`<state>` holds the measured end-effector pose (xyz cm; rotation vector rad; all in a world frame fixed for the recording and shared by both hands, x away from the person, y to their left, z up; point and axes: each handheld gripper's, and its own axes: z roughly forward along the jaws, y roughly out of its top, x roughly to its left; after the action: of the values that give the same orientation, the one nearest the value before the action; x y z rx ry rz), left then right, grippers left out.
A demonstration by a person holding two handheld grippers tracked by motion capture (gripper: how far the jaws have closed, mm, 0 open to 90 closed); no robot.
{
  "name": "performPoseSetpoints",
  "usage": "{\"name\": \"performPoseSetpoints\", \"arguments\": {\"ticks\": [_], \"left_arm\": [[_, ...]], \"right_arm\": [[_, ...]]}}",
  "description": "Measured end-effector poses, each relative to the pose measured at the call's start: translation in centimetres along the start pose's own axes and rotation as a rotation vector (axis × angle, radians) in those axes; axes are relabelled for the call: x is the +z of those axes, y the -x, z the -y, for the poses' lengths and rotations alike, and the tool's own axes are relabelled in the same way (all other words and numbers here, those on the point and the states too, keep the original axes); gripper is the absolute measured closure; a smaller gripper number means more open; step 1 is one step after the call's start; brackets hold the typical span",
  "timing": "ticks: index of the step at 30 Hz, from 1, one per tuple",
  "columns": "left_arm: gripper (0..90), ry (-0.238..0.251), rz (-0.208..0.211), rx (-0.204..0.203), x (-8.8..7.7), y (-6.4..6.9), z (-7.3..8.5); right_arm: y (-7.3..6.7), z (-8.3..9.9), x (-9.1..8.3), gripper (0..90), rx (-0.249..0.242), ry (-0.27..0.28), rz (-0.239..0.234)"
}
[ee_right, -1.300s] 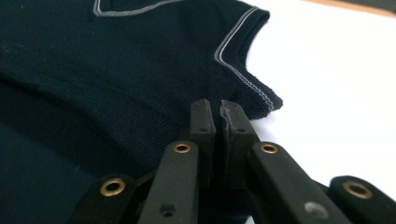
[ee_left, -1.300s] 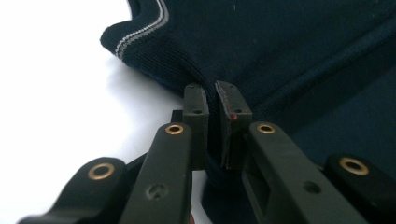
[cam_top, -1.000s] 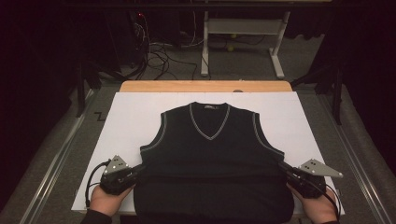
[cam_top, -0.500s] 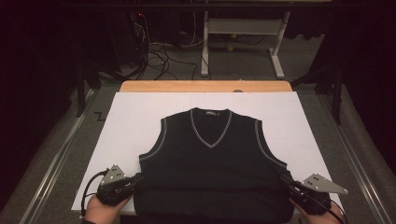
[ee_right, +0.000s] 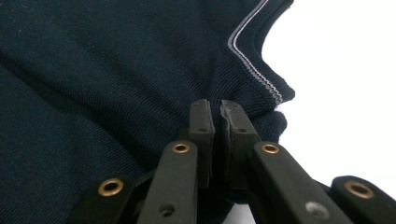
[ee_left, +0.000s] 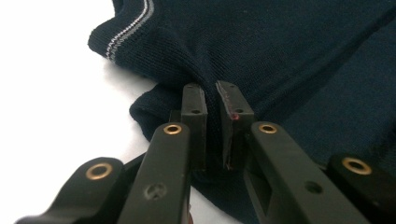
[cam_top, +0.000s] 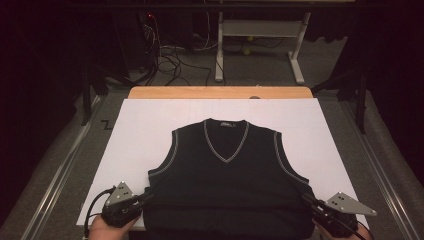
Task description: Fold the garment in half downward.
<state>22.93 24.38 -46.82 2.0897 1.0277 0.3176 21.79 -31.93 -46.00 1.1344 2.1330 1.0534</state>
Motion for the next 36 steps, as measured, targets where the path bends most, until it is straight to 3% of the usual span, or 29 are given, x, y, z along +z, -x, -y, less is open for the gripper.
{"name": "performPoseSetpoints", "arguments": {"ticks": [6,9,10,11,20,29,36], "left_arm": [[73.7,0.005,0.001,-0.012,0.0,-0.2,0.1],[63.6,0.019,0.001,-0.031,0.0,-0.4,0.1],[63.6,0.023,0.0,-0.034,-0.1,-0.4,0.1],[57.3,0.033,-0.005,-0.04,-0.1,-0.5,0.1],[36.8,0.114,-0.04,-0.093,-0.3,-1.5,0.1],[23.5,0.168,-0.085,-0.079,0.0,-1.9,-0.2],[12.5,0.202,-0.076,-0.097,0.4,-2.4,-0.9]], "right_arm": [[0.0,0.0,0.1,82.5,0.006,0.0,-0.003],[0.2,0.0,0.1,71.6,0.026,0.013,-0.009],[0.2,0.0,0.1,71.6,0.026,0.013,-0.009],[0.3,0.0,0.1,65.4,0.043,0.024,-0.009],[1.0,-0.2,0.4,41.3,0.099,0.079,0.023],[1.5,-0.7,1.1,25.8,0.143,0.118,0.025],[1.7,-1.2,1.8,15.6,0.15,0.133,0.04]]}}
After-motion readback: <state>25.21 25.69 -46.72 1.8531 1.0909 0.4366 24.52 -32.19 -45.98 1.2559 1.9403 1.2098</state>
